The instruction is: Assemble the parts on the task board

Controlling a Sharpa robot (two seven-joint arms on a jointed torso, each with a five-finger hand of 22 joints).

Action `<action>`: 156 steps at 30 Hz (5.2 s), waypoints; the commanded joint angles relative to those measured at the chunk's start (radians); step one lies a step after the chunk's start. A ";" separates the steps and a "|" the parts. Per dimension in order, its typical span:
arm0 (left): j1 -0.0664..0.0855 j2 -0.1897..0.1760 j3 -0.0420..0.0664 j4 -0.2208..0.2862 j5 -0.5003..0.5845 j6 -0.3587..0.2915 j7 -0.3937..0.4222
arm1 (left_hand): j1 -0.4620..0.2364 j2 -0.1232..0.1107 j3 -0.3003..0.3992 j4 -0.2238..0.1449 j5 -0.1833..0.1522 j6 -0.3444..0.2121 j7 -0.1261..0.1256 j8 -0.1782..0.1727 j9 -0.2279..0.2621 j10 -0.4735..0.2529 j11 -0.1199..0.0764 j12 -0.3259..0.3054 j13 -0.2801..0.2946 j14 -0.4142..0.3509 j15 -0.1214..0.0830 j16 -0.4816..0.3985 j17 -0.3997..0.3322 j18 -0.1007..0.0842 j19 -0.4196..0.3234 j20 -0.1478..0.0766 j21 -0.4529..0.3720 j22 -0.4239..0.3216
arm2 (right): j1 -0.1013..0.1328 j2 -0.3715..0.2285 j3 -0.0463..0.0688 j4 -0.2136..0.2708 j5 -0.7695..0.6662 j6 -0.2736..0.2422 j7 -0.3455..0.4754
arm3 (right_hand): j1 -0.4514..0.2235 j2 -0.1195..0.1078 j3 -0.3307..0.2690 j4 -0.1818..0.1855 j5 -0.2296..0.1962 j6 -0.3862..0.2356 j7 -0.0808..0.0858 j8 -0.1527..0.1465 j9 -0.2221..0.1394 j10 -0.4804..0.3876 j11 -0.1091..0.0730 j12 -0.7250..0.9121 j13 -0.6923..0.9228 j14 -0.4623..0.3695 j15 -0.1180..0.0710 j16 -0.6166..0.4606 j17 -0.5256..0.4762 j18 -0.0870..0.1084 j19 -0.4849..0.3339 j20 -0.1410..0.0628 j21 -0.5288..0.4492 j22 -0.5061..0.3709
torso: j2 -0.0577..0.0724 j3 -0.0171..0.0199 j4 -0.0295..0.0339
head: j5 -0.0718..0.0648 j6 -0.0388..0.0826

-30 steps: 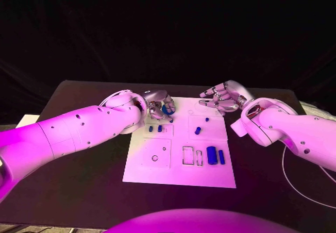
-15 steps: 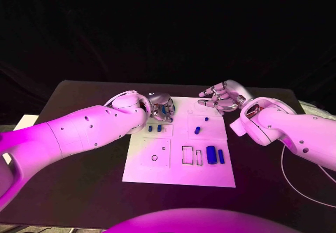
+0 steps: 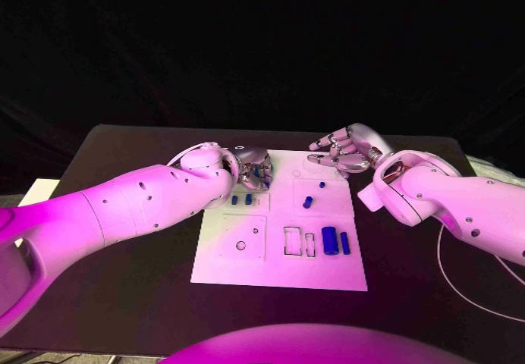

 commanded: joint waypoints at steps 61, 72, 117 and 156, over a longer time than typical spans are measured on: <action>0.015 -0.154 0.056 0.111 0.073 0.024 -0.071 | -0.044 -0.013 0.191 -0.116 -0.015 0.119 0.005 -0.032 -0.033 0.140 -0.004 -0.086 0.003 0.016 -0.013 -0.001 -0.069 -0.033 0.015 -0.006 0.118 0.112 | -0.005 0.003 -0.001 -0.006 -0.003 0.020 0.012 | 0.004 0.005 0.005 0.004 0.010 -0.009 0.001 0.000 0.002 -0.004 -0.002 -0.003 -0.002 0.039 -0.006 -0.008 0.000 0.011 -0.004 0.000 -0.006 -0.003 | -0.001 -0.0013 -0.0008 | 0.005 0.001; 0.000 -0.141 0.050 0.095 0.075 0.042 -0.062 | -0.050 -0.015 0.188 -0.115 -0.015 0.118 0.004 -0.035 -0.035 0.140 -0.004 -0.090 0.003 0.016 -0.013 -0.002 -0.072 -0.033 0.015 -0.005 0.118 0.113 | -0.005 0.000 -0.001 -0.005 -0.002 0.020 0.011 | 0.004 0.005 0.005 0.004 0.010 -0.009 0.001 0.000 0.002 -0.004 -0.002 -0.003 -0.002 0.039 -0.006 -0.008 0.000 0.011 -0.004 0.000 -0.006 -0.003 | -0.001 -0.0004 0.0012 | 0.005 -0.001; -0.006 -0.146 0.047 0.105 0.086 0.077 -0.083 | -0.062 -0.010 0.185 -0.121 -0.013 0.107 0.011 -0.050 -0.042 0.132 0.001 -0.112 0.004 0.014 -0.010 0.000 -0.082 -0.035 0.015 -0.004 0.124 0.122 | -0.006 0.000 -0.001 -0.007 -0.001 0.020 0.012 | 0.004 0.005 0.005 0.004 0.010 -0.009 0.001 0.000 0.002 -0.004 -0.002 -0.003 -0.002 0.039 -0.006 -0.008 0.000 0.011 -0.004 0.000 -0.006 -0.003 | -0.001 -0.0006 0.0000 | 0.006 -0.008; 0.017 -0.303 0.050 0.171 1.193 -0.121 0.225 | -0.087 -0.013 0.223 -0.117 -0.018 0.017 0.052 -0.034 -0.111 0.060 0.041 -0.095 -0.028 -0.207 0.027 -0.278 -0.534 0.058 -0.223 0.035 -0.398 -0.220 | -0.007 -0.012 -0.001 -0.067 -0.618 0.193 -0.116 | 0.116 -0.055 0.229 -0.057 -0.079 0.063 -0.003 0.005 0.010 -0.168 0.024 -0.717 -0.716 0.046 0.014 -0.031 -0.031 -0.002 0.045 0.012 0.041 0.072 | -0.007 -0.0064 0.0041 | -0.026 0.011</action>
